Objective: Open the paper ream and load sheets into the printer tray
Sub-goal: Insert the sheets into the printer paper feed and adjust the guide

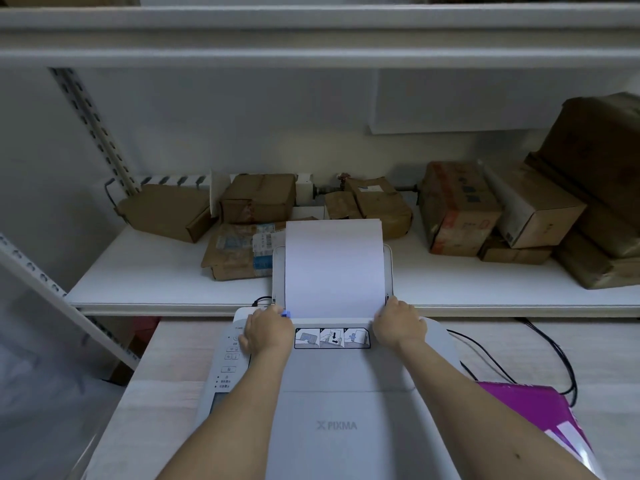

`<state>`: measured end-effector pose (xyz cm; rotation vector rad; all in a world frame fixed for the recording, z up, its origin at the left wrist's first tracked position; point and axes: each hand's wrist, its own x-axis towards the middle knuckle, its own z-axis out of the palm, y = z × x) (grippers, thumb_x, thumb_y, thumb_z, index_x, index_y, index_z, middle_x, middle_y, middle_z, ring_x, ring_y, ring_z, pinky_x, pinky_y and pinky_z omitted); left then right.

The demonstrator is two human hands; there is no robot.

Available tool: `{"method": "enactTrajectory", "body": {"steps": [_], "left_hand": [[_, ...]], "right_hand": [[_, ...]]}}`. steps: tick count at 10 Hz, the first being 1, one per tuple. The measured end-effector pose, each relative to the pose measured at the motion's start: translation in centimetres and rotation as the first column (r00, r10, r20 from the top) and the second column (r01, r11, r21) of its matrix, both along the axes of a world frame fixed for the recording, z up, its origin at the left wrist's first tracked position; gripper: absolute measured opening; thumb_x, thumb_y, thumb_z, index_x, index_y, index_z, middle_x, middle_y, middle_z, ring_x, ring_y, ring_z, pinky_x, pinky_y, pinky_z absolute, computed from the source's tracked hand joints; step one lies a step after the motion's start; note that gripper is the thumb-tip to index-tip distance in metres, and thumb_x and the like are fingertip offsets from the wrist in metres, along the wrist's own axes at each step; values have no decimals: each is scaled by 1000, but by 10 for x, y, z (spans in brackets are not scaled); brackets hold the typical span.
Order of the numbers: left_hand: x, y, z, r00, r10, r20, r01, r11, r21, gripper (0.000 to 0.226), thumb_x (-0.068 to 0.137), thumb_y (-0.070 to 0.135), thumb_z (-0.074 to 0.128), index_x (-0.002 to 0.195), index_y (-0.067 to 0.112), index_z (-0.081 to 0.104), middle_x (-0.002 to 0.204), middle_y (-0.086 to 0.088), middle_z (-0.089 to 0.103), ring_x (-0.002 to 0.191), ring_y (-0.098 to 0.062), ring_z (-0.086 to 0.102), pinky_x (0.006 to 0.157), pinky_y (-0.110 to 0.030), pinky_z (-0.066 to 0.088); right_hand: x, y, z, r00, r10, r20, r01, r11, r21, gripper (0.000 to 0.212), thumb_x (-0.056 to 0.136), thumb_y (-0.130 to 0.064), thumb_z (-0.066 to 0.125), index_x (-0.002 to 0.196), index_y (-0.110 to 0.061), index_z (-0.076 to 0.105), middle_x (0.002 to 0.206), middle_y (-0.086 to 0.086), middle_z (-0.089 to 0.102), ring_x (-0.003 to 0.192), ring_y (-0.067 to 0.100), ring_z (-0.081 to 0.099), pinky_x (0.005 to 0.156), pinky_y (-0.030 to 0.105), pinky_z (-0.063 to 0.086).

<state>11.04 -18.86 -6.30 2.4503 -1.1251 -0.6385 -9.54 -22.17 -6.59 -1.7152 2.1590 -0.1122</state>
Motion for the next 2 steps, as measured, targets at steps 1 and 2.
{"method": "enactTrajectory", "body": {"steps": [1, 2], "left_hand": [[2, 8, 9, 991, -28, -129, 26, 1000, -18, 39, 86, 9, 36, 107, 23, 66, 122, -5, 62, 109, -31, 57, 90, -31, 44], [1, 19, 21, 980, -93, -175, 86, 995, -46, 36, 88, 5, 37, 113, 12, 62, 125, -9, 61, 111, -32, 57, 82, -26, 42]], "right_hand": [[2, 13, 15, 1000, 11, 12, -12, 998, 65, 38, 88, -21, 40, 123, -11, 50, 130, 10, 53, 126, 29, 43, 95, 41, 37], [6, 26, 33, 996, 80, 31, -84, 985, 152, 23, 83, -17, 41, 100, -16, 57, 122, 10, 56, 116, 30, 48, 85, 38, 37]]}}
